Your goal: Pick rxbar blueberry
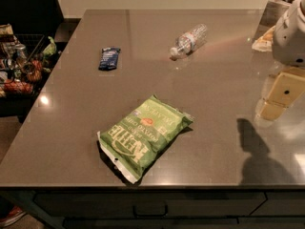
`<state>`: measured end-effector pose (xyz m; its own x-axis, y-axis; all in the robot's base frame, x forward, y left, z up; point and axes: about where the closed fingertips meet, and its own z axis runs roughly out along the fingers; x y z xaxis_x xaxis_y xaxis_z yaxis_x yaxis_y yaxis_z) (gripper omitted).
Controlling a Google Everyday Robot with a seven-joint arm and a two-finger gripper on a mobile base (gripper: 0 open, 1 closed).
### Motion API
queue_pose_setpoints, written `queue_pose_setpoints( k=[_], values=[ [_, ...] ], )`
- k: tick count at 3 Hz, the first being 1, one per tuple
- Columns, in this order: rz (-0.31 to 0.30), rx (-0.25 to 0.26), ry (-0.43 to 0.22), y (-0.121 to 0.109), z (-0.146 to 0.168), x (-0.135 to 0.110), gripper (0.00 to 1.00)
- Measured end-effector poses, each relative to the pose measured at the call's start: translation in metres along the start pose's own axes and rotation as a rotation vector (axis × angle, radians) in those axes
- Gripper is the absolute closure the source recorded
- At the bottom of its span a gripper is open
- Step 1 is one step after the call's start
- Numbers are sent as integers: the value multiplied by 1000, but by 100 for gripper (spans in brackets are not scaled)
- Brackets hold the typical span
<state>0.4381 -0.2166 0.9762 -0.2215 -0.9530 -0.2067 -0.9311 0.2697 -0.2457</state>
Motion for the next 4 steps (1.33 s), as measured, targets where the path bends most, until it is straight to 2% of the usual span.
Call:
queue_pose_setpoints(
  k=[1, 2, 3, 4],
  values=[
    [0, 0, 0, 0, 0, 0, 0],
    [-4, -24, -20, -3, 1, -13, 0],
    [-17, -65, -60, -9, 8, -52, 0],
    [7, -77, -109, -20, 21, -97, 0]
  ],
)
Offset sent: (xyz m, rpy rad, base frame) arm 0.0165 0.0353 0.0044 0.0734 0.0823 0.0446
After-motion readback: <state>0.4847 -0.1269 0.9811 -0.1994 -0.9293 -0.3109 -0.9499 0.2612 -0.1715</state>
